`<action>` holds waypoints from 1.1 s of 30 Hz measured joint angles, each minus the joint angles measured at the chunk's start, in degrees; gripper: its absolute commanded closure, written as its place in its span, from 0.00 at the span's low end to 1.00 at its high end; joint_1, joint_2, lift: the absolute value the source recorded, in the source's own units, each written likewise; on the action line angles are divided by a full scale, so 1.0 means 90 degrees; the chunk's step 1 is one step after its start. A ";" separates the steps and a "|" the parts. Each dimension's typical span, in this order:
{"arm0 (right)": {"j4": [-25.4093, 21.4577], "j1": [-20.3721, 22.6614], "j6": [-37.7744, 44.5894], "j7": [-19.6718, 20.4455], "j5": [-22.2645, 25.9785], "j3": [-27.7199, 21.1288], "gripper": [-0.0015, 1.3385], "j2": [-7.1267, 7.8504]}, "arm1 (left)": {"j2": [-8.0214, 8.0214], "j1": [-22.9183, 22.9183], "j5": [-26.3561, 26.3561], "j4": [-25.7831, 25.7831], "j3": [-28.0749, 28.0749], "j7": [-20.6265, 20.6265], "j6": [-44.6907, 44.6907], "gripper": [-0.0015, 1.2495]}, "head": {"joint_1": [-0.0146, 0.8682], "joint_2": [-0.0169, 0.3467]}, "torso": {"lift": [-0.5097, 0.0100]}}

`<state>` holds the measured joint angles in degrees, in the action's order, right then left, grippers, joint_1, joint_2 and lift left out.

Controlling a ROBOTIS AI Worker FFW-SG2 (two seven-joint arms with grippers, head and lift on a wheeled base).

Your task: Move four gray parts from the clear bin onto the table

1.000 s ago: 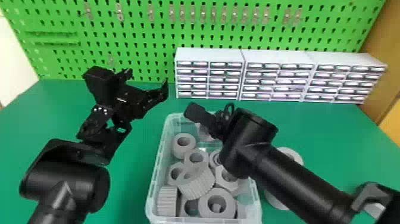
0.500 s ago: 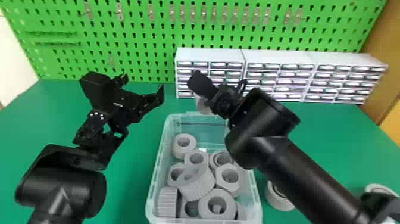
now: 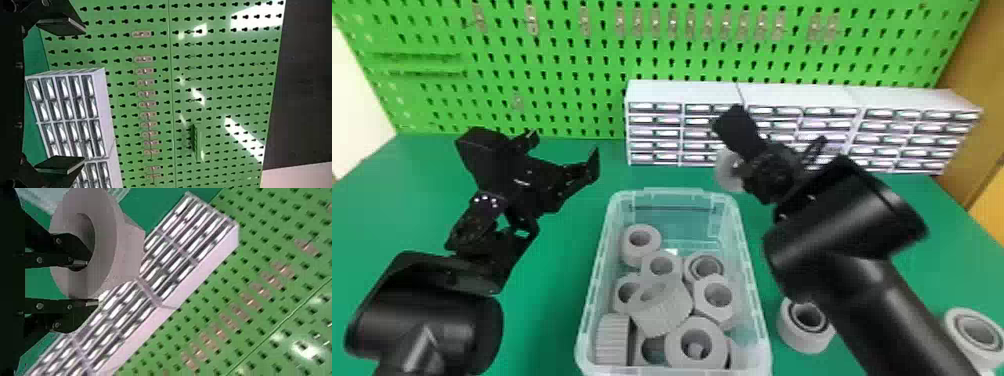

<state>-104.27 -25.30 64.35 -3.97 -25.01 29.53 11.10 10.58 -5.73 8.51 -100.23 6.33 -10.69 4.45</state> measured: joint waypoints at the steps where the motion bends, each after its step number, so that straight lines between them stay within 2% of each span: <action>1: -0.0179 0.0121 0.0176 0.0001 -0.0051 -0.0127 0.89 0.0014 | -0.0011 0.0008 -0.0004 -0.0005 -0.0007 -0.0001 0.0001 0.10 | 0.78 0.14 | 0.89; 6: -0.0830 0.0569 0.0906 -0.0003 -0.0264 -0.0569 0.89 0.0009 | -0.0054 0.0047 -0.0022 -0.0022 -0.0038 -0.0003 0.0006 0.10 | 0.78 0.14 | 0.89; 14: -0.1561 0.1114 0.2026 -0.0006 -0.0340 -0.1127 0.89 -0.0132 | -0.0101 0.0059 -0.0046 -0.0025 -0.0022 -0.0003 0.0013 0.10 | 0.78 0.14 | 0.89; 18: -0.1644 0.1324 0.2428 -0.0006 -0.0237 -0.1508 0.89 -0.0238 | -0.0111 0.0057 -0.0047 -0.0025 0.0016 -0.0003 0.0021 0.10 | 0.78 0.14 | 0.89; 24: -0.1676 0.1620 0.2811 -0.0008 -0.0057 -0.2389 0.89 -0.0386 | -0.0112 0.0065 -0.0047 -0.0025 0.0031 -0.0015 0.0030 0.10 | 0.78 0.14 | 0.89; 33: -0.1694 0.1752 0.2849 -0.0008 -0.0030 -0.3283 0.89 -0.0311 | -0.0112 0.0075 -0.0048 -0.0025 0.0039 -0.0042 0.0070 0.10 | 0.78 0.14 | 0.89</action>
<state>-119.52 -9.53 89.99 -4.04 -25.28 -0.02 8.31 9.58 -5.06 8.07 -100.46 6.68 -11.07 5.07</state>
